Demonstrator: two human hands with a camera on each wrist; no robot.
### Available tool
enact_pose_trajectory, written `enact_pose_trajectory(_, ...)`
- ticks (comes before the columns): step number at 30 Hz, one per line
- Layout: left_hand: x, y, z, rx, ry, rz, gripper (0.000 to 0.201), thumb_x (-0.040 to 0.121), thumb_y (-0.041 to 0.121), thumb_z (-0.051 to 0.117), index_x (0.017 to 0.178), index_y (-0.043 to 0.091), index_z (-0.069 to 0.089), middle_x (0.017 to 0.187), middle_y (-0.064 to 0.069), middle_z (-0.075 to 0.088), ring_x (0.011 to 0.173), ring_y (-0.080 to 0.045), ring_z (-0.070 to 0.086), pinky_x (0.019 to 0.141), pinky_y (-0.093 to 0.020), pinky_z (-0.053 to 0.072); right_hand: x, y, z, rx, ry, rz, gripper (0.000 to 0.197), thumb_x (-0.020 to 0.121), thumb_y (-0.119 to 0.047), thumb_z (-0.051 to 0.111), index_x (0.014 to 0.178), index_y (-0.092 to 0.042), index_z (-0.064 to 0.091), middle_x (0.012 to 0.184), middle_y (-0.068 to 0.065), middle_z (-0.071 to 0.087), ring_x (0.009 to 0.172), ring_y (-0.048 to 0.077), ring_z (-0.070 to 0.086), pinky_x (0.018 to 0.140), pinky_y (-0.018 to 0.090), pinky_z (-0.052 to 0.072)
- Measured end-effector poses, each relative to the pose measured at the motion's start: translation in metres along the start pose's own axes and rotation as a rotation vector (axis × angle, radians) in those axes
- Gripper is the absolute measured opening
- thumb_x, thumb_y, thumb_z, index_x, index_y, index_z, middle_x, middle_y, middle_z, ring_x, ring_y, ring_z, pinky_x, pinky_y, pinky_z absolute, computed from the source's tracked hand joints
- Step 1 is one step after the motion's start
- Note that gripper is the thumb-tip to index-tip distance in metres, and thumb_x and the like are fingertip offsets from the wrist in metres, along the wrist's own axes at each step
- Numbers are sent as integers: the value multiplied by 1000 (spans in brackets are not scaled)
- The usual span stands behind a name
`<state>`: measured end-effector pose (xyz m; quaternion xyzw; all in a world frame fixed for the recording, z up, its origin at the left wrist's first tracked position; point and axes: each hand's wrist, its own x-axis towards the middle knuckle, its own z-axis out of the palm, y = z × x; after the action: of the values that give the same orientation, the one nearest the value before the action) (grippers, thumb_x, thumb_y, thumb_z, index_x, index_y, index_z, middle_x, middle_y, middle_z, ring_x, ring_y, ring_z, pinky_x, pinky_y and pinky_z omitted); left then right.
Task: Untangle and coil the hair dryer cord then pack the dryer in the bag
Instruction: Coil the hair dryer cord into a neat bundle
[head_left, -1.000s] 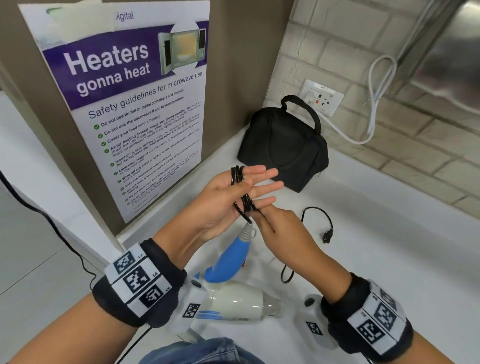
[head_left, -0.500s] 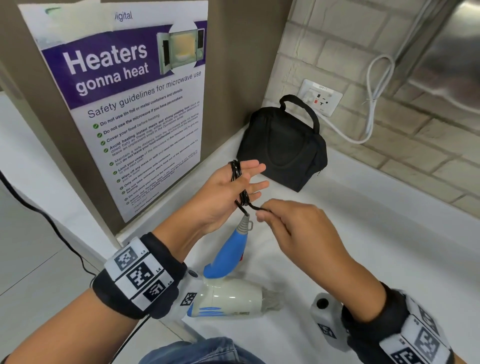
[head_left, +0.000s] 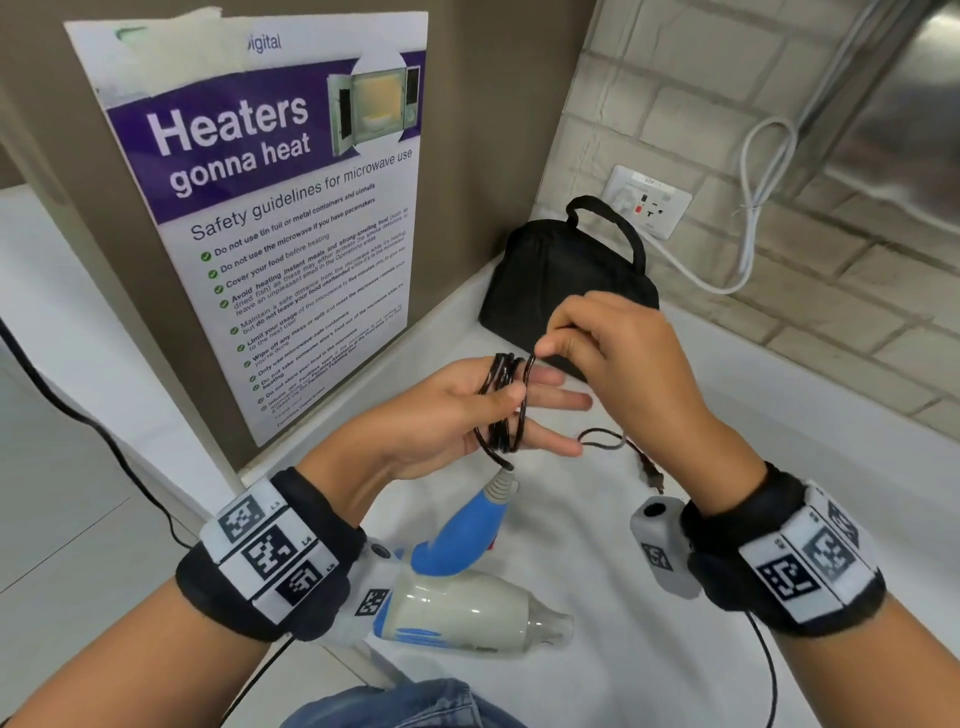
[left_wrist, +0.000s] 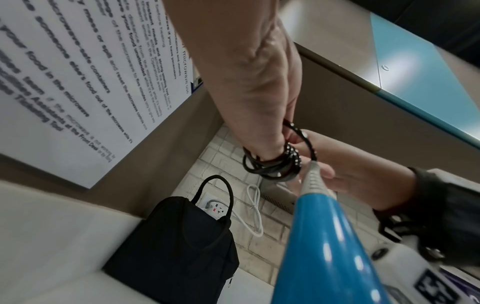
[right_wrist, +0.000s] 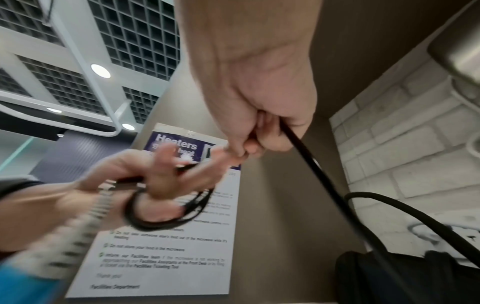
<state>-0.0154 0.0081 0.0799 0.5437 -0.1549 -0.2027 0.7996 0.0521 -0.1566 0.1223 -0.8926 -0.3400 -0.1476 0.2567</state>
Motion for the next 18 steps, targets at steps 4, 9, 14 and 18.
enact_pose_trajectory(4, -3, -3, 8, -26, -92, -33, 35, 97, 10, 34, 129, -1, 43, 128, -18, 59, 99, -35, 68, 93, -35, 50, 10, 7, 7, 52, 26, -4, 15, 85, -28, 62, 76, -17, 66, 71, -6, 56, 69, 12, 53, 60, 36, 46)
enact_pose_trajectory(9, -3, -4, 10, -32, -86, -40, 36, 93, 15, 42, 126, 0, 46, 118, -14, 66, 91, -26, 70, 98, -45, 45, 13, 13, 21, 84, 54, 14, 17, 89, -26, 59, 78, -16, 67, 71, -9, 56, 69, 10, 53, 61, 30, 45)
enact_pose_trajectory(14, -3, -6, 10, -23, -34, -13, 26, 96, 10, 42, 119, 3, 51, 104, -10, 73, 101, -38, 64, 104, -56, 40, 7, 18, 38, 66, -15, 108, 31, 96, -37, 45, 74, -20, 57, 69, -8, 59, 66, 10, 56, 60, 33, 47)
enact_pose_trajectory(18, -3, -5, 10, -154, 40, 69, 26, 96, 3, 40, 120, -1, 50, 122, -17, 63, 105, -37, 65, 95, -41, 51, -14, 19, 45, 261, -193, 197, 15, 87, -21, 51, 73, -20, 55, 70, -9, 58, 67, 5, 54, 62, 24, 44)
